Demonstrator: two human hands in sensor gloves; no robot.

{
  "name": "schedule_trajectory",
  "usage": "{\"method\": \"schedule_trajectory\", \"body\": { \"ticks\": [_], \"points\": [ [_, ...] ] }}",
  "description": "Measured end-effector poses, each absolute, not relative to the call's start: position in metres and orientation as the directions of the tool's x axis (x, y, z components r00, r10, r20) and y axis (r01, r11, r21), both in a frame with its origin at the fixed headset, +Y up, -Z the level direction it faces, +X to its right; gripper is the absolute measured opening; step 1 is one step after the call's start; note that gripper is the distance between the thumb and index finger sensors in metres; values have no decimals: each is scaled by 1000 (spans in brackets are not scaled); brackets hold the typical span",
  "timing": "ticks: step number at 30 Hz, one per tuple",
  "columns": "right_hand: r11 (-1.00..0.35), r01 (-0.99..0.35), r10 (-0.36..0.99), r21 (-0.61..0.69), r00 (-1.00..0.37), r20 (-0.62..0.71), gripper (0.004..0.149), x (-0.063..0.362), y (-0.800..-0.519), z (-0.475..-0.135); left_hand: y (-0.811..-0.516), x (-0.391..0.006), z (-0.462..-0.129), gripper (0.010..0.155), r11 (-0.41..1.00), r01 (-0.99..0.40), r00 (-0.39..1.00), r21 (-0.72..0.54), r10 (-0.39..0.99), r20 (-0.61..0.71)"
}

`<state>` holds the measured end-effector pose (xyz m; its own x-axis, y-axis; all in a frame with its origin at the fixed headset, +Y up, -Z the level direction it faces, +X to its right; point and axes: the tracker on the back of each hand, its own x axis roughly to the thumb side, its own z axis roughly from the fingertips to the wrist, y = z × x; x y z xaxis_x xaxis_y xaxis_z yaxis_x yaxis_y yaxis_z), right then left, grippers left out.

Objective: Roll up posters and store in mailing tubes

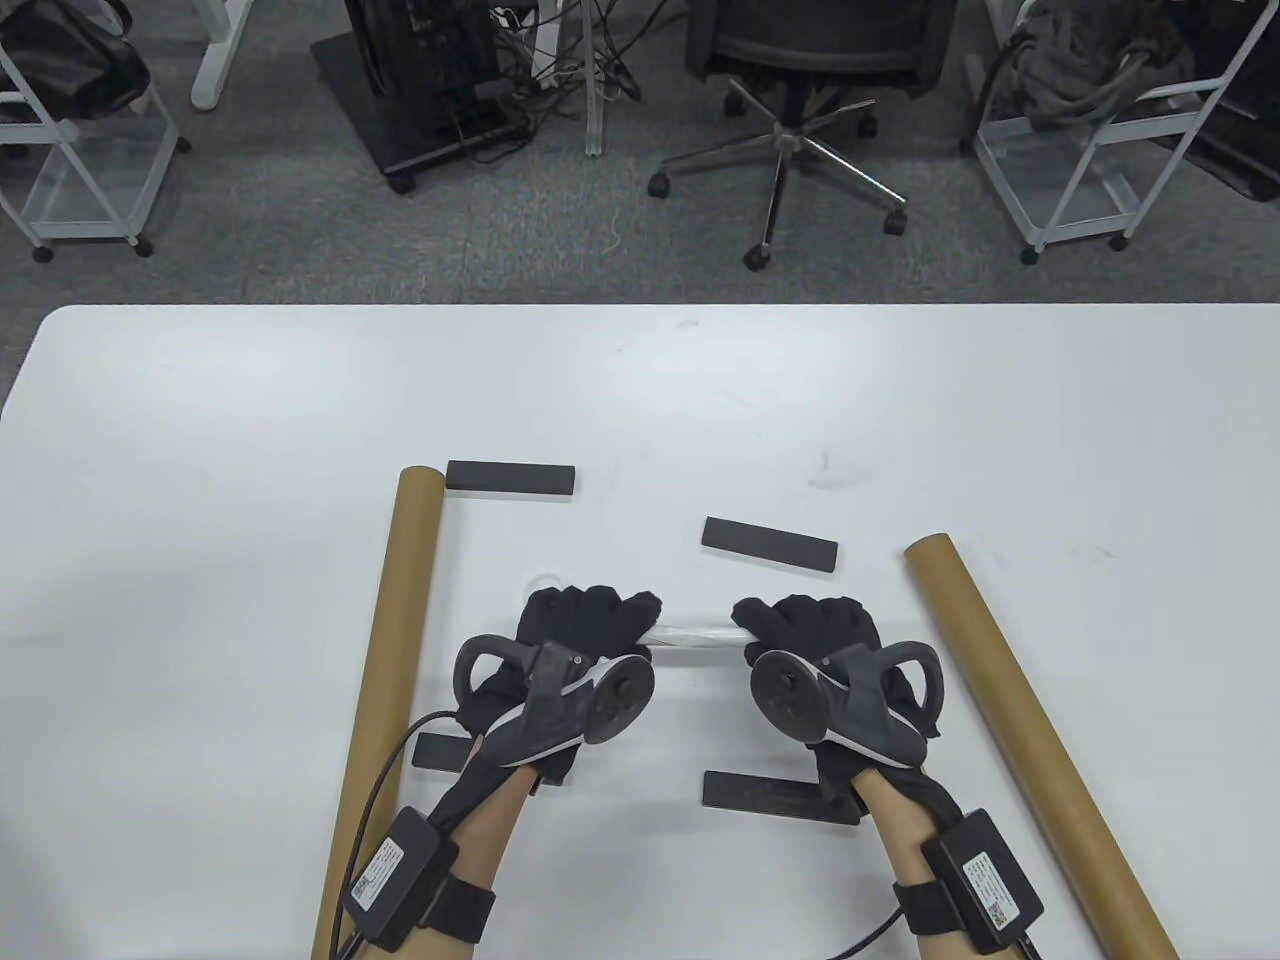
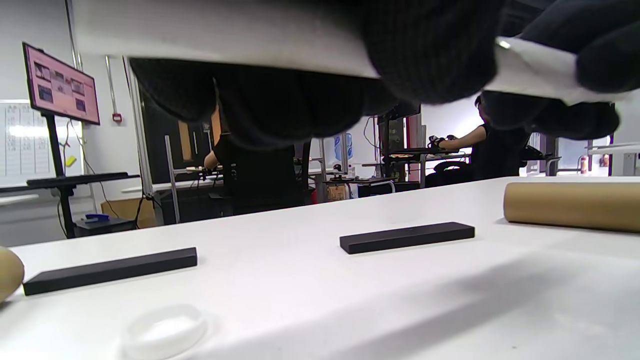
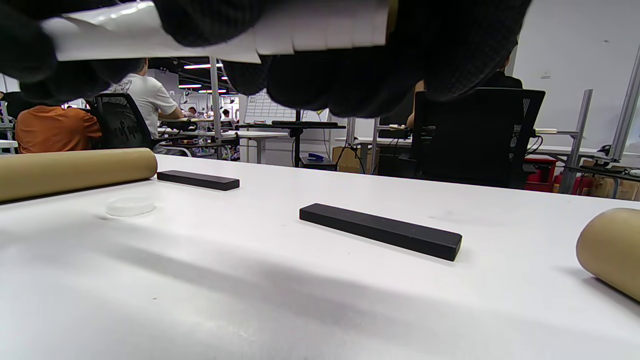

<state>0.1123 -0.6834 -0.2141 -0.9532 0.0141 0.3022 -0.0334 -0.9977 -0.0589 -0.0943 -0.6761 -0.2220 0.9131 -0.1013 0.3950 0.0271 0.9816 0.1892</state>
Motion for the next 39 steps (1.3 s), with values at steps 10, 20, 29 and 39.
{"method": "schedule_trajectory", "body": {
  "ticks": [10, 20, 29, 39],
  "points": [
    [-996, -66, 42, -65, -948, 317, 55, 114, -684, -215, -675, -95, -222, 55, 980, 35, 915, 197, -111, 387],
    [-997, -48, 30, -56, -955, 294, 53, 116, -685, -217, -680, -93, -224, 54, 993, 0, 911, 119, -50, 410],
    [-998, -52, 39, -37, -955, 293, 53, 111, -691, -224, -681, -97, -227, 54, 990, 31, 919, 137, -82, 387],
    [-999, -28, 16, -37, -955, 295, 54, 103, -688, -228, -679, -105, -231, 54, 991, 18, 929, 135, -67, 365]
  ]
}}
